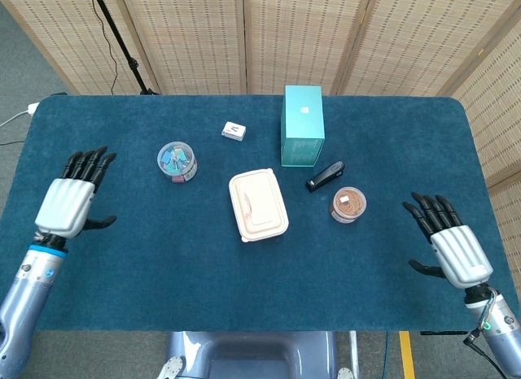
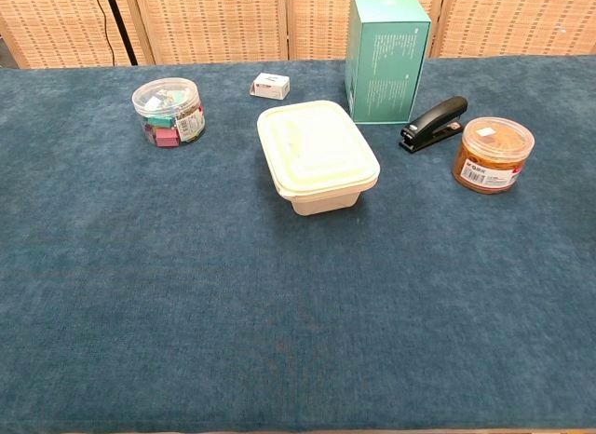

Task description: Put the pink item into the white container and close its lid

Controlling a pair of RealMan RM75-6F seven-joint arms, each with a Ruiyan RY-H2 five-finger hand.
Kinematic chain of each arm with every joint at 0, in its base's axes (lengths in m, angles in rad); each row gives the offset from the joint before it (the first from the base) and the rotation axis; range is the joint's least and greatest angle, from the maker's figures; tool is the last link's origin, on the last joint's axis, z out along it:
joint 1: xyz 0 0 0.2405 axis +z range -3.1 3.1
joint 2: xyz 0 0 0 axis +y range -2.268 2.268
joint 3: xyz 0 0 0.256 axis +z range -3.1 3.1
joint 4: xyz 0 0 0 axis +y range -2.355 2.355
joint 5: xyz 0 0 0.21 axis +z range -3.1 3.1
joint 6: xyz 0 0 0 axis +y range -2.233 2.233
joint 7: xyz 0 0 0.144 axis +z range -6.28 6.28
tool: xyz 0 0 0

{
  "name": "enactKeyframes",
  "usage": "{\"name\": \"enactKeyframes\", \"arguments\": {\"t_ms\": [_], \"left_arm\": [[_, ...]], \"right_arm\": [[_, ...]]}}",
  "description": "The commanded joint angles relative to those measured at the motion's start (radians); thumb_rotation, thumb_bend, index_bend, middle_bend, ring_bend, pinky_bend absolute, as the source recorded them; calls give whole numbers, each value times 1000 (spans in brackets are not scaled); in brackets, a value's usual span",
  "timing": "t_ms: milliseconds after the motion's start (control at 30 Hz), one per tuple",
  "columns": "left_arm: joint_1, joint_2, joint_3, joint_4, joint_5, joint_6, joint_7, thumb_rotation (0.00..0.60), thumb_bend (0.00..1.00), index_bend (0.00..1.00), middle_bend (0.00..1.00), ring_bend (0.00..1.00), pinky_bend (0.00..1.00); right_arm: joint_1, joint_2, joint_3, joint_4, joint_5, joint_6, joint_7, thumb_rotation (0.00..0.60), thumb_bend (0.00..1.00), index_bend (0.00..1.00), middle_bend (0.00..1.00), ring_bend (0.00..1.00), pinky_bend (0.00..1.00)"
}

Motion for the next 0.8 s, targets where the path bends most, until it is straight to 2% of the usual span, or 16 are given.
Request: {"name": "enactKeyframes", "arguments": {"t_ms": [33,200,300,400,533,667,800], "left_arm": [[83,19,29,-2,45,71,-69,600,0,0,0,0,0],[163,26,41,11,103,127,-133,600,0,0,0,0,0],[197,42,51,9,144,149,-162,600,0,0,0,0,0],[234,55,54,17,194,184,-203,600,0,0,0,0,0],[253,74,49,34,222,168,-264,600,0,0,0,0,0],[267,90,40,48,234,153,-315,600,0,0,0,0,0],[284,100,27,59,239,149,-362,600,0,0,0,0,0]], "right_arm": [[53,35,-5,-61,-46,-51,-4,600,481,31,0,0,0],[134,62,12,-179,-47,-160,-61,600,870,44,0,0,0],[190,66,26,-251,-16,-255,-93,600,991,64,0,0,0],[251,56,53,-329,33,-350,-173,600,1000,79,0,0,0],[316,8,89,-405,141,-446,-345,600,1000,81,0,0,0],[376,-70,115,-420,265,-503,-512,600,1000,85,0,0,0],[426,-163,136,-398,357,-488,-681,600,1000,88,0,0,0]]}}
